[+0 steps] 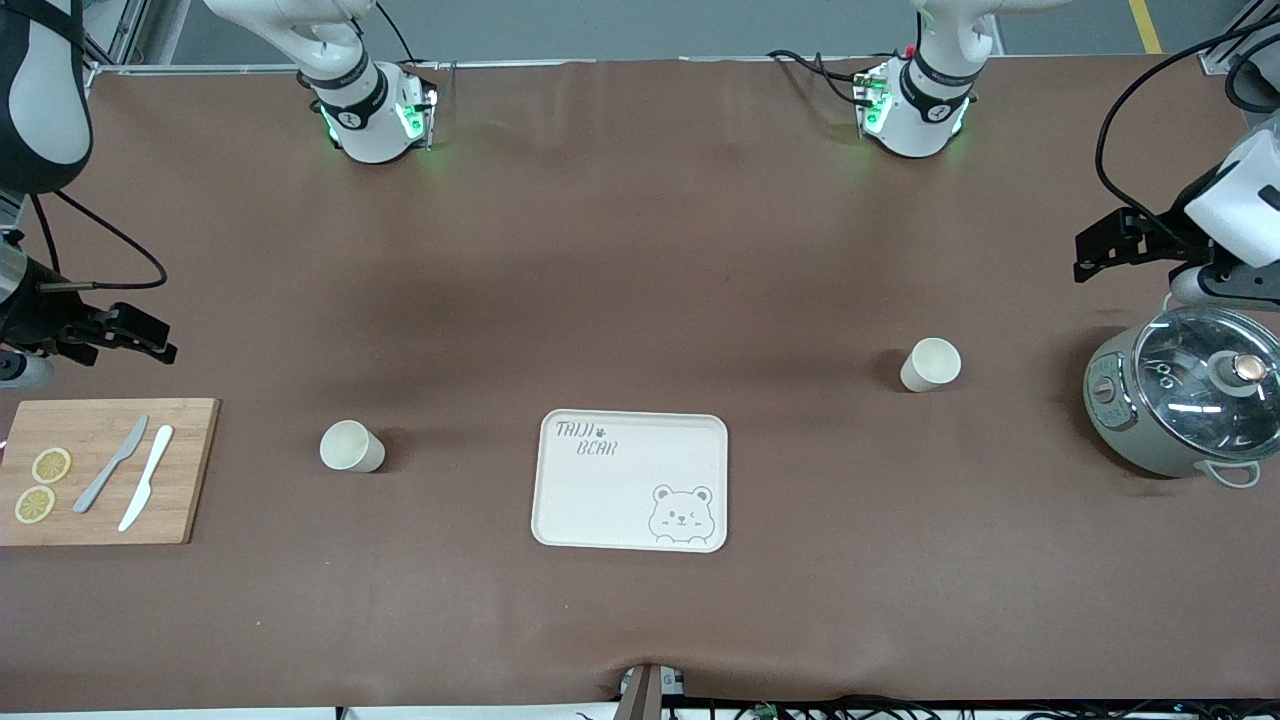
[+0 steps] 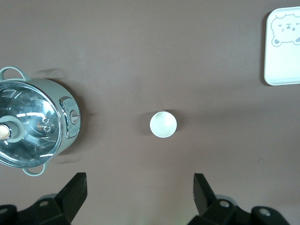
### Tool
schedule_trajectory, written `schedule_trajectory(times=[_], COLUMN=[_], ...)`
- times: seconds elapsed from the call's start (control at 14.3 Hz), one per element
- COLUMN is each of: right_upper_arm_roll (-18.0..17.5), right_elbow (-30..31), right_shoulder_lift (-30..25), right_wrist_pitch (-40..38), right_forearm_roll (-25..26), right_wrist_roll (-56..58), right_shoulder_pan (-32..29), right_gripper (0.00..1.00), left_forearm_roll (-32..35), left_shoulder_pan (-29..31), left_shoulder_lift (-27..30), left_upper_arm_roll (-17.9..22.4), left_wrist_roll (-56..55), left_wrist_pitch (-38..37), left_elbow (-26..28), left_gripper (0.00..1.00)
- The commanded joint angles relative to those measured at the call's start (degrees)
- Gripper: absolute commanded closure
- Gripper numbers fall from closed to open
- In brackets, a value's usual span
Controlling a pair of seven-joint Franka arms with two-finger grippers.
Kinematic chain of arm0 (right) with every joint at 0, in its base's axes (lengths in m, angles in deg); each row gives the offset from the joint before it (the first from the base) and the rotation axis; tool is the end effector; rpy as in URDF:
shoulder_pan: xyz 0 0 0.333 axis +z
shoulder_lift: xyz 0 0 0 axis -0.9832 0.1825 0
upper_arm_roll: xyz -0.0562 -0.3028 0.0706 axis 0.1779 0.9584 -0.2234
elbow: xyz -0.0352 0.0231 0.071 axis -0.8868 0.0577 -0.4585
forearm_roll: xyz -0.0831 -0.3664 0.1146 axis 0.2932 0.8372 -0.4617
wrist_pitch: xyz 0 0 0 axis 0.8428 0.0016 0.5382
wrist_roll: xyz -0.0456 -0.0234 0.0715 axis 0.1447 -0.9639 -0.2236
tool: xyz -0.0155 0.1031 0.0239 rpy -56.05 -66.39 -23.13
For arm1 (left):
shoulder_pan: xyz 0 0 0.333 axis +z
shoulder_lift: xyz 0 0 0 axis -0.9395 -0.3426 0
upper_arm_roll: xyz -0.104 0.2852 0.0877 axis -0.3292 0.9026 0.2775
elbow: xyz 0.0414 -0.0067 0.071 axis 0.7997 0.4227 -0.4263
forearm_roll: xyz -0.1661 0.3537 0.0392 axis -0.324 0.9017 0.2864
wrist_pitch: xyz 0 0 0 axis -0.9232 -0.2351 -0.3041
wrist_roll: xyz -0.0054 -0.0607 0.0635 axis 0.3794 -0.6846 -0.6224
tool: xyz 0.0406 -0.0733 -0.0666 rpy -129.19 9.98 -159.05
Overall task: Place white IKEA cup upright on tray with both arms
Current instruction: 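Reach the left gripper toward the white cup beside the steel pot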
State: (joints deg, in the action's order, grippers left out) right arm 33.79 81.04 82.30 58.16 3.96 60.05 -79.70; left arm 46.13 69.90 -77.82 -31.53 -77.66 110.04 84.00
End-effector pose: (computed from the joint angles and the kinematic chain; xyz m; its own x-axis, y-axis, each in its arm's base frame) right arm 0.5957 -0.0569 0.5336 0.9976 0.0013 0.0692 0.0028 -0.9998 -0.0219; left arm 0.5682 -0.0479 0.6254 0.9911 -0.1296 -0.0314 -0.1301 -0.9914 -0.0137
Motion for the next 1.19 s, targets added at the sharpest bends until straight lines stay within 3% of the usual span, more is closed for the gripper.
schedule_trajectory(times=[0.0,0.49,0.91,1.12], right_upper_arm_roll=[-0.11,-0.11,-0.11,-0.11], right_elbow=[1.45,1.45,1.45,1.45], right_shoulder_lift=[-1.34,-1.34,-1.34,-1.34], right_wrist_pitch=[0.64,0.64,0.55,0.47], right_forearm_roll=[1.04,1.04,1.04,1.04], right_wrist_roll=[0.16,0.16,0.16,0.07], right_shoulder_pan=[0.21,0.21,0.21,0.21], right_gripper=[0.00,0.00,0.00,0.00], left_forearm_roll=[-0.24,-0.85,-1.82,-1.82], left_shoulder_pan=[0.42,1.29,3.14,3.32], left_shoulder_lift=[0.16,0.42,8.50,9.12], left_upper_arm_roll=[-0.27,-0.27,-0.36,-0.36], left_wrist_roll=[0.20,1.95,4.33,4.33], left_wrist_pitch=[0.62,0.80,17.91,21.09], left_elbow=[0.22,1.62,22.34,26.58], left_gripper=[0.00,0.00,0.00,0.00])
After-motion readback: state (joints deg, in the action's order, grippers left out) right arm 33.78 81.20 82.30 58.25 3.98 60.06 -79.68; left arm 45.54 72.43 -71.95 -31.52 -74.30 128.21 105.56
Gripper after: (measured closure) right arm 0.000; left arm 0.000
